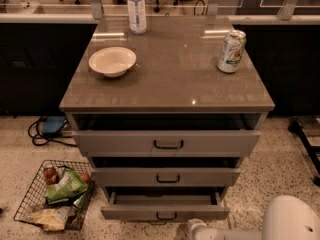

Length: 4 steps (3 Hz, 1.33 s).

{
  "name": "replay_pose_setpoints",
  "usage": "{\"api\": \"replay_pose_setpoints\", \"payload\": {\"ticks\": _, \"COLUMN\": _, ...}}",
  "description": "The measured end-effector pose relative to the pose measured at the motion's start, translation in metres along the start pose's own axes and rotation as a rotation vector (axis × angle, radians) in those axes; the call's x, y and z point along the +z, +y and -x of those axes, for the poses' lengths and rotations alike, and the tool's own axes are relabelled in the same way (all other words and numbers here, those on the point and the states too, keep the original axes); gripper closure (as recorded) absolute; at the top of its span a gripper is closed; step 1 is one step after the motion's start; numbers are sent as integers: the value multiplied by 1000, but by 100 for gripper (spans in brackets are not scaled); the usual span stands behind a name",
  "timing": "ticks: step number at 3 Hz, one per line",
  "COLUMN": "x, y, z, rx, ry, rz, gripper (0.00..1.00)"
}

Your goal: Close bottom drawer

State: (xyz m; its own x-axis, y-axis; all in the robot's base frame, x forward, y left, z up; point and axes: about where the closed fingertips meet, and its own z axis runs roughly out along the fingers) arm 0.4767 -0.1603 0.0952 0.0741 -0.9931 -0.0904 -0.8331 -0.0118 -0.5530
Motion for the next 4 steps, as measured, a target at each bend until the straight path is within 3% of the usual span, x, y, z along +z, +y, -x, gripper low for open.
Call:
{"api": "replay_pose_setpoints", "payload": {"ticks": 1, "x": 11, "y": -30, "z": -10, "rx": -43, "ry": 7, "rz": 20, "gripper": 100}}
{"api": "replay_pose_setpoints", "payload": {"ticks": 4, "x": 13, "y": -33, "z": -8, "rx": -59, "ry": -1, "rz": 15, "gripper": 100}}
